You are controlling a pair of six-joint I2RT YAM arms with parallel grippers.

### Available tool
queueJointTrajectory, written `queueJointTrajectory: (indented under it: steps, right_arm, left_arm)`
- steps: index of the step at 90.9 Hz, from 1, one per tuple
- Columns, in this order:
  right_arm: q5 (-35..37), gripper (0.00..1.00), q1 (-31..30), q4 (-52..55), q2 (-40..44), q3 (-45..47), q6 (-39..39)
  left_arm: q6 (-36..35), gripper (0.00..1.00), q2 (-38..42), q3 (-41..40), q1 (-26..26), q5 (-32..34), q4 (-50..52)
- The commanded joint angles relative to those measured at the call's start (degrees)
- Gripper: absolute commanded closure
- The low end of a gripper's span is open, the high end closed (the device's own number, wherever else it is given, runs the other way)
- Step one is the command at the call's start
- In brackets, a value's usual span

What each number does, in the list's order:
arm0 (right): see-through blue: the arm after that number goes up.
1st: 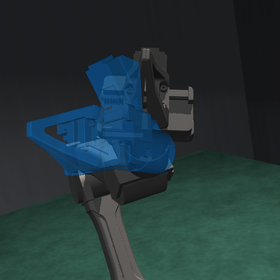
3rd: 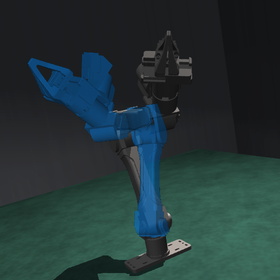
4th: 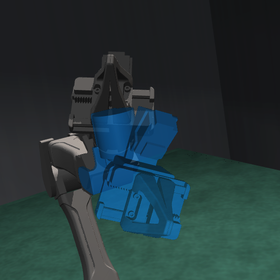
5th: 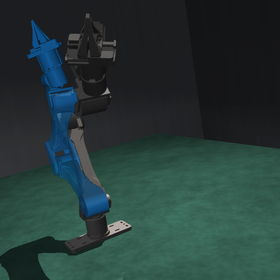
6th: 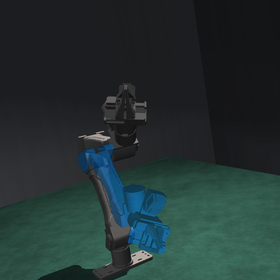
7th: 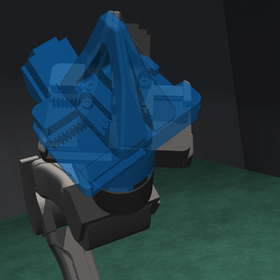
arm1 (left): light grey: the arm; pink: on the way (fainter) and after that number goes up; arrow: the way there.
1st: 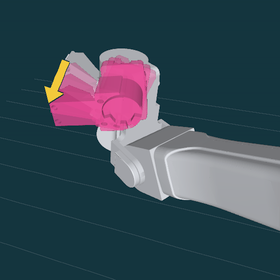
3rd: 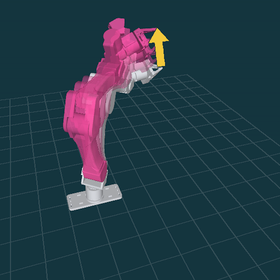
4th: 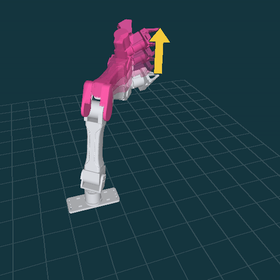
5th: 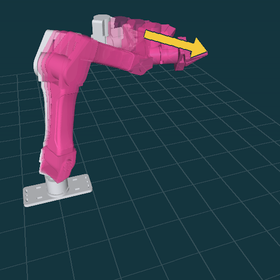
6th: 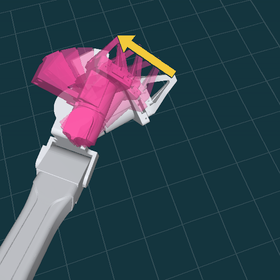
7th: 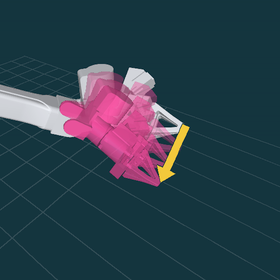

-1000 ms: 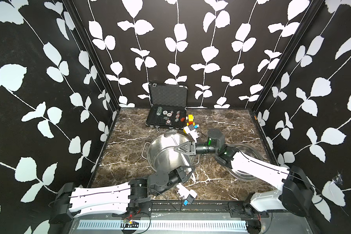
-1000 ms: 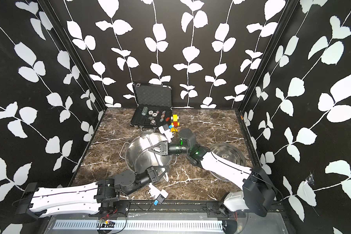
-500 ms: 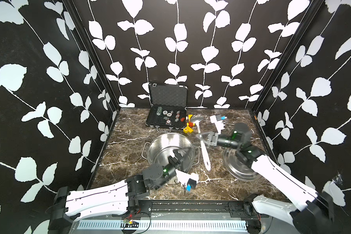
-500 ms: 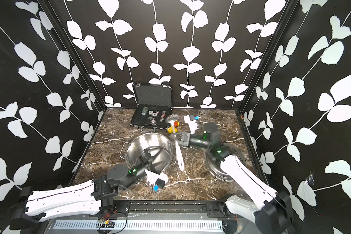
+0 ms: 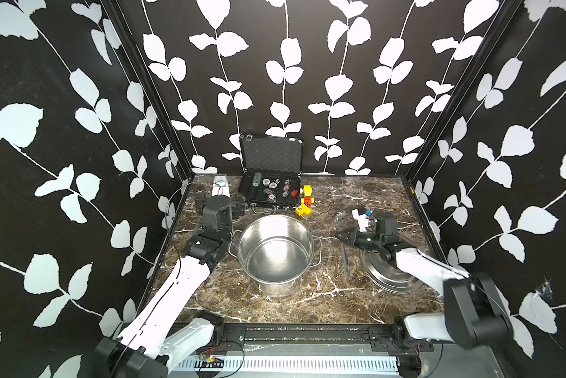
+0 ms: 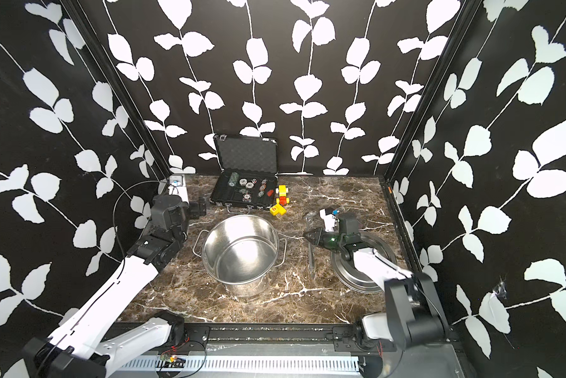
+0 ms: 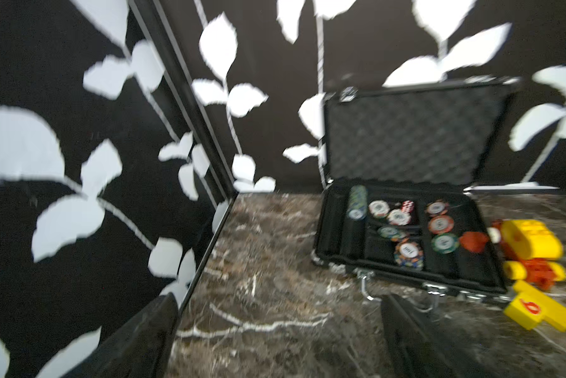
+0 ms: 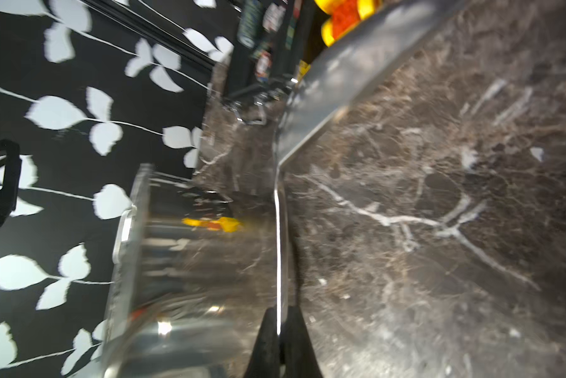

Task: Stir the soup with a spoon
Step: Place the spoon at the center of the board.

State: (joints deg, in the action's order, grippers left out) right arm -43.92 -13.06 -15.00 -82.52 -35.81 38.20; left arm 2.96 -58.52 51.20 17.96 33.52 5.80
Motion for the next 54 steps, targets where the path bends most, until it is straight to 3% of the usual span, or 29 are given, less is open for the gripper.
queueJointTrajectory:
  steps: [1,11,27,54]
  right_arm:
    - [-1.0,1.00,0.1,-13.4,-5.3,0.7,-0.1]
    - [-0.5,1.00,0.1,-16.6,-11.1,0.3,0.6]
    - [0.8,1.00,0.0,-13.5,-16.0,-1.1,-1.2]
    - [4.4,0.77,0.0,-6.0,-17.3,-3.2,-5.1]
  left_arm:
    - [11.6,0.01,0.2,-4.8,-5.6,3.0,0.8]
    - [12.5,0.01,-0.8,-11.4,-9.3,7.2,-2.5]
    - [11.9,0.01,-4.5,-17.3,-13.0,8.0,-6.2]
    - [8.5,0.01,-6.9,-22.0,-13.5,6.3,-13.1]
